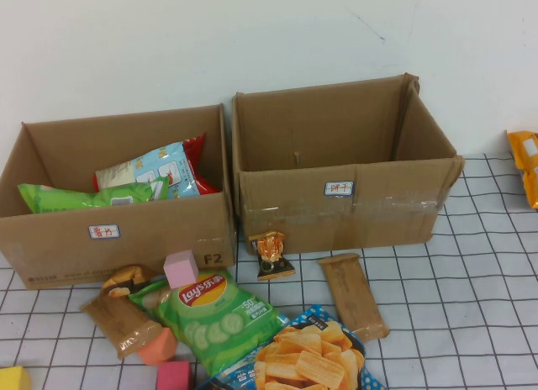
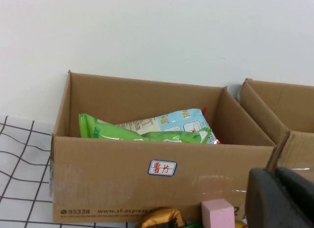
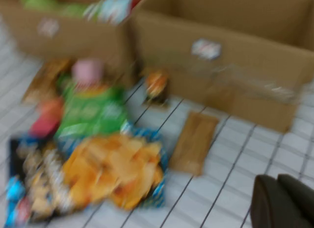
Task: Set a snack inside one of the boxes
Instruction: Pick up the biscuit
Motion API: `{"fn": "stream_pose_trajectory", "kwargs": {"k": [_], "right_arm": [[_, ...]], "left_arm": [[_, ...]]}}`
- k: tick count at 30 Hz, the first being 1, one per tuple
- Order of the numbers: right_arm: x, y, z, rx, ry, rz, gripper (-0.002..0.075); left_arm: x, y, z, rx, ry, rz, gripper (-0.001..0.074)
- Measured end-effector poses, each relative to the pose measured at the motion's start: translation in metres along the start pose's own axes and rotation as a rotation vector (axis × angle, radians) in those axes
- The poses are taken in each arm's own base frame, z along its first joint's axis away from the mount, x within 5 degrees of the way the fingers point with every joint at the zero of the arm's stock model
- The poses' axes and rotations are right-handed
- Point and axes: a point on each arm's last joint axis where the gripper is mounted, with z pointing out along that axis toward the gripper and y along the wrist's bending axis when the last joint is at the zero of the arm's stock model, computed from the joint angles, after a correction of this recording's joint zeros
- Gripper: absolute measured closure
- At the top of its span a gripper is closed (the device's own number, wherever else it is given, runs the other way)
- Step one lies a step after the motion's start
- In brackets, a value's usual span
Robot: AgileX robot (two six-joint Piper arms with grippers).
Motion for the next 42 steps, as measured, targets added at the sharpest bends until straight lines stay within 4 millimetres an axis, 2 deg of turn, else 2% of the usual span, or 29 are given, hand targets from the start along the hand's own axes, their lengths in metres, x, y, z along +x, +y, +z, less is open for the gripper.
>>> {"fn": "stream_pose_trajectory", "kwargs": {"k": [4,5,10,15,21,26,36,42], "right_arm": [[-0.035,-0.007,0.01,-0.116,0.127,-0.097,0.0727],[-0.049,-0.013,0.019,-0.162,0.175,-0.125,0.0727],[-0.072,-0.02,0.045,-0.264,0.254,-0.174,0.0727],[-0.092,-0.009,0.078,-0.374,0.323,-0.294,0.0727],[-0.104,0.027,0.129,-0.457,0.441,-0.483,0.0727],[-0.109,0.063,0.179,-0.497,0.523,-0.607,0.0727],[-0.111,0.128,0.26,-0.596,0.555,-0.695,0.0727],[-0.106,0.153,0.298,-0.603,0.568,-0.659,0.0727]], "left_arm": [[0.0,0.0,0.0,0.0,0.0,0.002,0.0736],[0.0,0.0,0.0,0.003,0.002,-0.004,0.0736],[0.004,-0.003,0.0,0.043,0.04,-0.018,0.0736],[0.006,-0.007,-0.001,0.092,0.063,0.033,0.0736],[0.006,-0.008,-0.001,0.099,0.065,0.047,0.0736],[0.006,-0.008,-0.001,0.098,0.068,0.048,0.0736],[0.006,-0.008,-0.001,0.098,0.068,0.047,0.0736],[0.006,-0.008,-0.001,0.098,0.068,0.047,0.0736]]}}
